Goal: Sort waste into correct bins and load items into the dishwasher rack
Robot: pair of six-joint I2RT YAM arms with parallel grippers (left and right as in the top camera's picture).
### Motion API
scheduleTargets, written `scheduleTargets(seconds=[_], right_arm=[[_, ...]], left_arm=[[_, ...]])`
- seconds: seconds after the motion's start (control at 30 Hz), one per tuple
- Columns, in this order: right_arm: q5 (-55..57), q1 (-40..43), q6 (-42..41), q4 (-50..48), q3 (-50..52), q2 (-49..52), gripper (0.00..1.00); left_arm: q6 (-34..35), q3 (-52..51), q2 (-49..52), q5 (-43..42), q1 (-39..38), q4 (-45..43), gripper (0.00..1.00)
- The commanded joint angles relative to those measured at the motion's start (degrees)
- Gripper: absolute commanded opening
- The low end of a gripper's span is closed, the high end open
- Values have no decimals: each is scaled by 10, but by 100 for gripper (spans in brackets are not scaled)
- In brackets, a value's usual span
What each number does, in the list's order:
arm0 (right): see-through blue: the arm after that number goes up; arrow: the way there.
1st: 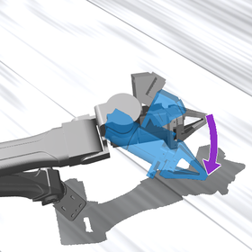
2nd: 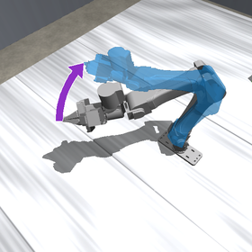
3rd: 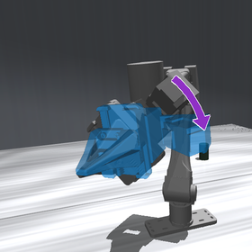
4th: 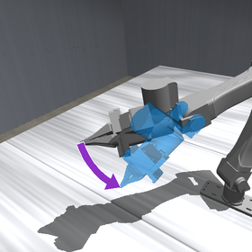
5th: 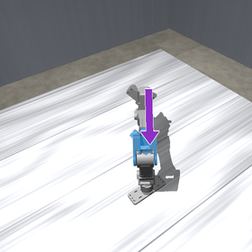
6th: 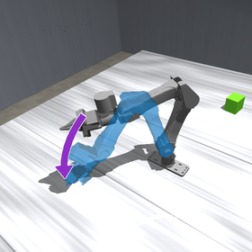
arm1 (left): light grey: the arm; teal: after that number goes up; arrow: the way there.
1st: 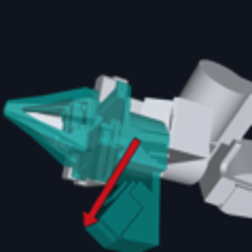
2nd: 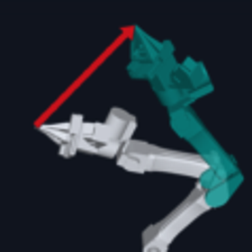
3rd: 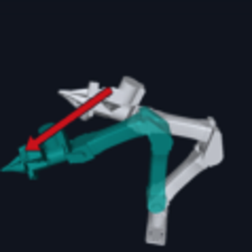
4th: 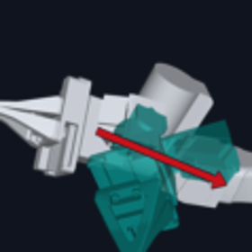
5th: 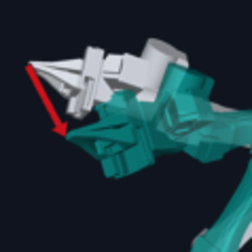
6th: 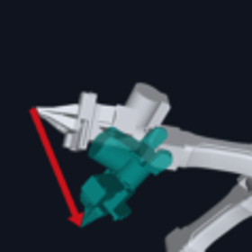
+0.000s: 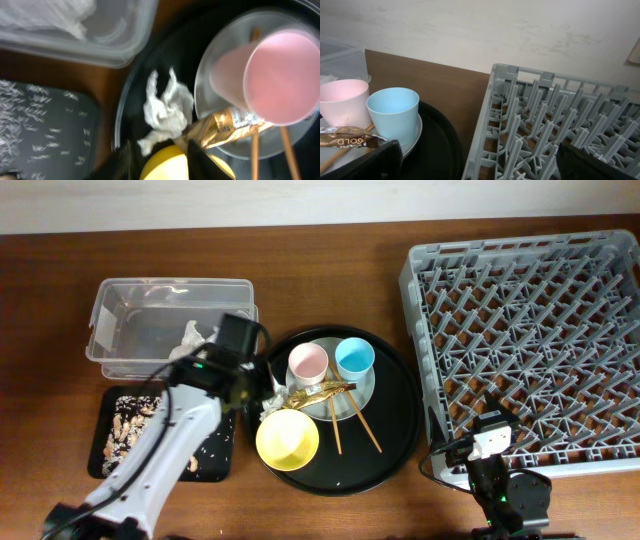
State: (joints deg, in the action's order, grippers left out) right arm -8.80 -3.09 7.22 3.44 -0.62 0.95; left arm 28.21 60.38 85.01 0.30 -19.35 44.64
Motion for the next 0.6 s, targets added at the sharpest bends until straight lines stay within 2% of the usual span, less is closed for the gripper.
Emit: scheduleTargets(seconds=[0.0,0.27,0.57], right_arm=[[3,-3,-7,3,3,-2,99],[3,-3,-7,3,3,-2,99],[3,-3,-7,3,3,-2,99]], left_arm=[[21,-57,20,9,-24,-52,57],[20,-112,49,10,-26,-143,54],[21,-120,94,6,-26,-181,38]])
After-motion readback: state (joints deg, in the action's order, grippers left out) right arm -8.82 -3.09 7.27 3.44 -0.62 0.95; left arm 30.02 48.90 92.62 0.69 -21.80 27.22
